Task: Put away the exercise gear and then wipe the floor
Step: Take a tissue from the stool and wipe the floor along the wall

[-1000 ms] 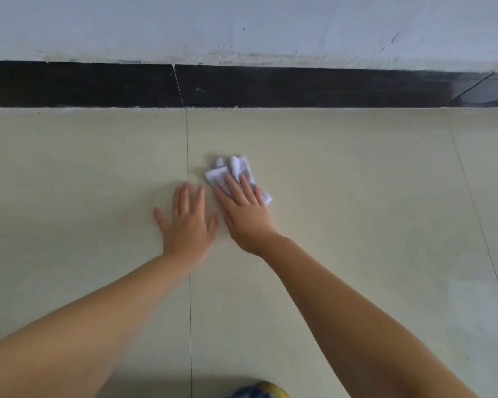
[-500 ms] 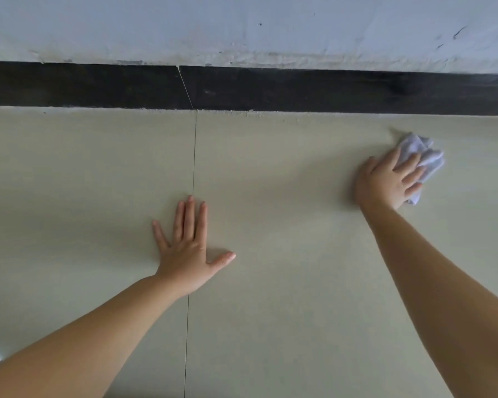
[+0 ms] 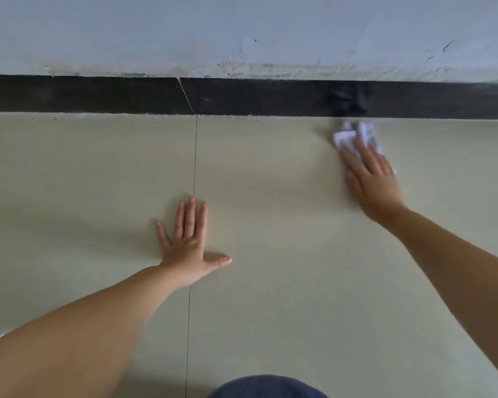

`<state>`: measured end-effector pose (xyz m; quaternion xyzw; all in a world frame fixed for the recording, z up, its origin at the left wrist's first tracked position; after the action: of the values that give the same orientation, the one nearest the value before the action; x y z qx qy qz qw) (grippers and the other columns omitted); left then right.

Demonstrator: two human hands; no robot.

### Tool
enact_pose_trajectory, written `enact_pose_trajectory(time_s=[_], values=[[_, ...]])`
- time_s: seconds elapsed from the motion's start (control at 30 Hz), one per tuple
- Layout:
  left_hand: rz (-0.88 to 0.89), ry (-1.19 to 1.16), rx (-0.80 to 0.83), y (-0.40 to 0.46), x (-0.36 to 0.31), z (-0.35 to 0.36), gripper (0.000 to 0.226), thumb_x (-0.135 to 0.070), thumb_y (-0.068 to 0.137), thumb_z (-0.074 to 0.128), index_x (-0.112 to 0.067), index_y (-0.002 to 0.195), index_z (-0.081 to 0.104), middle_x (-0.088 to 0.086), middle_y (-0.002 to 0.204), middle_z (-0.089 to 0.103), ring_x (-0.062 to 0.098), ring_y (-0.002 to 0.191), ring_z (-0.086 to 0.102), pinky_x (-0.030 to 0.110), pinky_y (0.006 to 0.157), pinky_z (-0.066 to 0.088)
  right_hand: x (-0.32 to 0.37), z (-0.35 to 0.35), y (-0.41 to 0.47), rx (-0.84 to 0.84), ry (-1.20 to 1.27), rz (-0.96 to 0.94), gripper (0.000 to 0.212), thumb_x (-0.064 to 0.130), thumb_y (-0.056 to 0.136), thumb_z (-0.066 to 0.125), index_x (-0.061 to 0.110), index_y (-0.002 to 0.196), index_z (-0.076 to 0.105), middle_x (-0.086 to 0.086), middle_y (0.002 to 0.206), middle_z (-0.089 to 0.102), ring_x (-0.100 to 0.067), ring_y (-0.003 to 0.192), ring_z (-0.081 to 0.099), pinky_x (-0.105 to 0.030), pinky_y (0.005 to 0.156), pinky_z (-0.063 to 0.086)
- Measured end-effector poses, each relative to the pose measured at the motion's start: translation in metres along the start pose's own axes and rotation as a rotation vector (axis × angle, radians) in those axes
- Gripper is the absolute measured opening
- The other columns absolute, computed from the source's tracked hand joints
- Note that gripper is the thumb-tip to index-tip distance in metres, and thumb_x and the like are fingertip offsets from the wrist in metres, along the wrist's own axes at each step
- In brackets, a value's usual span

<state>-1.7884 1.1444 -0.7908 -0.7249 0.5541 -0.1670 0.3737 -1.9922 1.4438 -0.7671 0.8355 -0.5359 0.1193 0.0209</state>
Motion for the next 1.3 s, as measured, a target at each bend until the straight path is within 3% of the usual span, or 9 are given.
enact_pose_trajectory(time_s=[0.13,0.2,0.47,0.63,0.7,0.83,0.9,1.1,1.3], values=[[0.012,-0.007,0.018,-0.001,0.0,0.0,0.116,-0.07,0.076,0.052,-0.026,0.125,-0.044,-0.006,0.13,-0.054,0.011,0.125,-0.045,0.06,0.107,-0.017,-0.111,-0.024,-0.075,-0.032,0.176,0.913,0.057,0.036,0.095,0.024,0.026,0.151,0.017,-0.006,0.16,0.004,-0.03,0.147,0.002,-0.043,0.118,0.006],[0.018,-0.02,0.009,0.001,0.0,0.001,0.115,-0.07,0.077,0.051,-0.026,0.125,-0.043,-0.006,0.129,-0.054,0.012,0.125,-0.045,0.06,0.107,-0.017,-0.089,-0.014,-0.078,-0.037,0.191,1.089,0.055,0.034,0.1,0.024,0.022,0.153,0.01,-0.007,0.16,-0.004,-0.03,0.147,-0.005,-0.043,0.118,-0.002],[0.009,-0.087,-0.032,0.006,-0.001,0.0,0.065,-0.05,0.098,0.016,-0.027,0.146,-0.021,-0.006,0.151,-0.035,0.013,0.139,-0.031,0.058,0.108,-0.016,0.205,0.057,-0.067,0.178,0.015,-0.147,0.057,0.037,0.094,0.031,0.015,0.146,0.035,-0.012,0.154,0.029,-0.037,0.141,0.025,-0.054,0.113,0.024],[0.019,-0.042,-0.051,0.008,0.0,0.001,0.071,-0.057,0.095,0.016,-0.026,0.144,-0.026,-0.003,0.15,-0.036,0.015,0.139,-0.031,0.06,0.108,-0.015,0.206,0.065,-0.107,0.3,-0.146,-0.55,0.056,0.036,0.094,0.035,0.024,0.148,0.03,-0.005,0.156,0.024,-0.029,0.144,0.022,-0.045,0.114,0.019],[0.029,0.004,-0.057,0.008,0.0,0.002,0.08,-0.06,0.093,0.022,-0.023,0.143,-0.029,0.0,0.149,-0.038,0.018,0.139,-0.033,0.062,0.107,-0.014,0.149,0.05,-0.093,0.302,-0.177,-0.399,0.057,0.04,0.094,0.03,0.026,0.15,0.024,-0.003,0.158,0.02,-0.028,0.144,0.021,-0.045,0.114,0.023],[0.038,0.021,-0.062,0.007,0.0,0.002,0.085,-0.061,0.092,0.026,-0.022,0.142,-0.031,0.002,0.149,-0.039,0.02,0.138,-0.033,0.063,0.106,-0.014,0.017,0.016,-0.109,0.217,0.185,0.658,0.056,0.041,0.101,0.023,0.027,0.152,0.004,-0.005,0.16,-0.006,-0.027,0.147,-0.004,-0.046,0.118,0.011],[0.032,0.026,-0.059,0.006,0.0,0.003,0.083,-0.061,0.093,0.024,-0.022,0.14,-0.032,0.003,0.149,-0.038,0.02,0.139,-0.032,0.063,0.107,-0.013,0.021,0.015,-0.127,0.22,0.219,0.826,0.055,0.034,0.102,0.028,0.024,0.152,0.007,-0.009,0.16,-0.007,-0.029,0.147,-0.006,-0.046,0.118,0.009],[0.038,-0.027,-0.069,0.004,-0.002,-0.003,0.069,-0.047,0.098,0.021,-0.023,0.146,-0.022,-0.001,0.152,-0.032,0.017,0.141,-0.027,0.063,0.107,-0.012,0.199,0.065,-0.144,0.36,0.238,0.481,0.071,0.049,0.089,0.011,0.016,0.151,0.006,-0.005,0.153,-0.019,-0.031,0.143,-0.018,-0.054,0.114,0.006],[0.008,-0.027,-0.074,0.005,-0.002,-0.004,0.063,-0.049,0.098,0.013,-0.026,0.146,-0.02,-0.003,0.154,-0.029,0.014,0.142,-0.025,0.06,0.11,-0.011,0.273,0.069,-0.153,0.418,0.266,0.07,0.056,0.04,0.096,0.013,0.042,0.139,-0.021,0.01,0.147,-0.032,-0.018,0.136,-0.032,-0.036,0.116,-0.011]])
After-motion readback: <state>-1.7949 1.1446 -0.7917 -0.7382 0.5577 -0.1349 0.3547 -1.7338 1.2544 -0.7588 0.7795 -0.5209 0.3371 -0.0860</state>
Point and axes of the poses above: each hand's wrist, its own y-axis towards the middle knuckle, its own z-axis out of the palm, x = y × z, the point moved 9 cm from there along y, towards the middle knuckle
